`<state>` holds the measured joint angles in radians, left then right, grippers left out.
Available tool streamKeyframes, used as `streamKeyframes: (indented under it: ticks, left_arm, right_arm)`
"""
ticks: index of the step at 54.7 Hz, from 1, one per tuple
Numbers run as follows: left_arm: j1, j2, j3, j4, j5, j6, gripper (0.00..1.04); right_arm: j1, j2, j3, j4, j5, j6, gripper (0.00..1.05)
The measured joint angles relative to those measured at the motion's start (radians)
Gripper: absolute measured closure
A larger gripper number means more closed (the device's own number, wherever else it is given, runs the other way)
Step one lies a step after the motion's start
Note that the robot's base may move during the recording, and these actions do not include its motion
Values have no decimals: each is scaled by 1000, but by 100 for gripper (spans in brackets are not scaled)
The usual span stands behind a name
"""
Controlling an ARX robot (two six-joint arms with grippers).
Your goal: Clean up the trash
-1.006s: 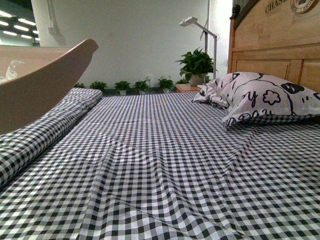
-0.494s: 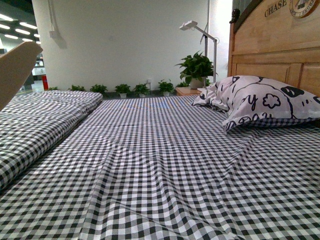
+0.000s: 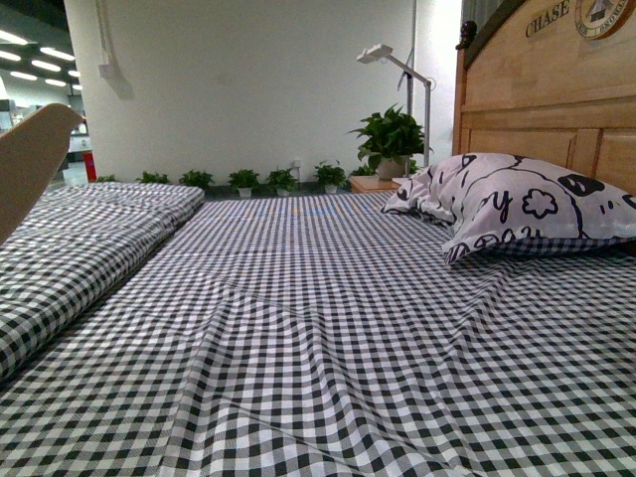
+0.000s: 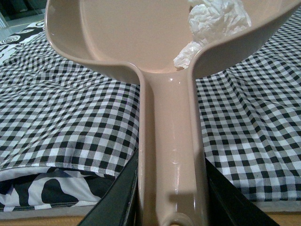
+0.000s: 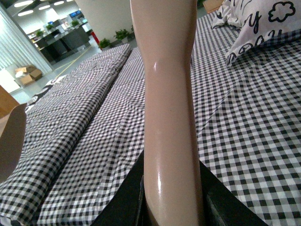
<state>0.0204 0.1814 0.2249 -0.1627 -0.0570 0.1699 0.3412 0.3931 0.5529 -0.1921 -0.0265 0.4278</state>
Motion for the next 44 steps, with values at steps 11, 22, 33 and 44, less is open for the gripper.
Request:
streamKeyframes:
  ticks: [11, 22, 33, 44]
  left_arm:
    - [0, 0, 0, 0, 1, 0, 77]
    - [0, 0, 0, 0, 1, 0, 77]
    - [0, 0, 0, 0, 1, 0, 77]
    - [0, 0, 0, 0, 1, 0, 77]
  right_arm:
    - [0, 0, -1, 0, 0, -2, 85]
    - [0, 0, -1, 0, 1, -2, 85]
    - [0, 0, -1, 0, 1, -2, 85]
    - [0, 0, -1, 0, 1, -2, 85]
